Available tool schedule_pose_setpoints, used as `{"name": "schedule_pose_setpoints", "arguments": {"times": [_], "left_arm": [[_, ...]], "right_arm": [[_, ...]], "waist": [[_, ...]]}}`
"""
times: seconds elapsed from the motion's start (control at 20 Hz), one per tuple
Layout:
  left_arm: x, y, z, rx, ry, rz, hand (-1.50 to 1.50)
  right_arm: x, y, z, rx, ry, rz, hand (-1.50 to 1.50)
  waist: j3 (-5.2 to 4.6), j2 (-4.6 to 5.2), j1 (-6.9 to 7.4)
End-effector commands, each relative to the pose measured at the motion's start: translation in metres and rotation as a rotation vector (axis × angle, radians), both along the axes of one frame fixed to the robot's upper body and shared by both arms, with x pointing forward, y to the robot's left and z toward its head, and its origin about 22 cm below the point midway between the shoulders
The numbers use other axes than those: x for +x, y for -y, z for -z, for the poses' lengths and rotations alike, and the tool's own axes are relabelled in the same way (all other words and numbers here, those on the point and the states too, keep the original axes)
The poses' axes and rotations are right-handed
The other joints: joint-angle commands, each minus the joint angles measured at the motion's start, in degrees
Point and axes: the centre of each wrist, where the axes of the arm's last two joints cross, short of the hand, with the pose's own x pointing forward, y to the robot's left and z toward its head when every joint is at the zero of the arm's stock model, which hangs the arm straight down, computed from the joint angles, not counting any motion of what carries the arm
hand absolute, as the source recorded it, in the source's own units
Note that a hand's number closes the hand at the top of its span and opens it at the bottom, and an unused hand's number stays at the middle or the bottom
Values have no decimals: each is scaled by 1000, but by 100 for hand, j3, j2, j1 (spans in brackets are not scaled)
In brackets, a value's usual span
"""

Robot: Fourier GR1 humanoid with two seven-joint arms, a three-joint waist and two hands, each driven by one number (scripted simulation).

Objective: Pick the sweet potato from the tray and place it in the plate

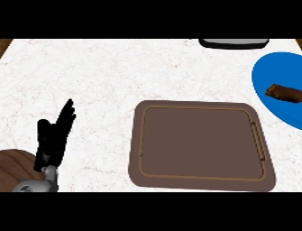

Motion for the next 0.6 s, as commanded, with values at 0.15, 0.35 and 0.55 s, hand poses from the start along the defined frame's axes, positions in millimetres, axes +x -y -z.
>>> {"name": "schedule_pose_setpoints", "arguments": {"times": [0.15,0.35,0.55], "left_arm": [[12,11,-12,-8,18,32,0],[-1,11,0,-10,0,20,0],[0,-16,-8,8,12,29,0]], "right_arm": [[-23,16,16,131,53,-30,-150],[-31,14,33,131,84,-81,-150],[-26,13,26,125,113,-85,-150]], "waist": [[5,30,72],[-1,7,57],[5,33,137]]}}
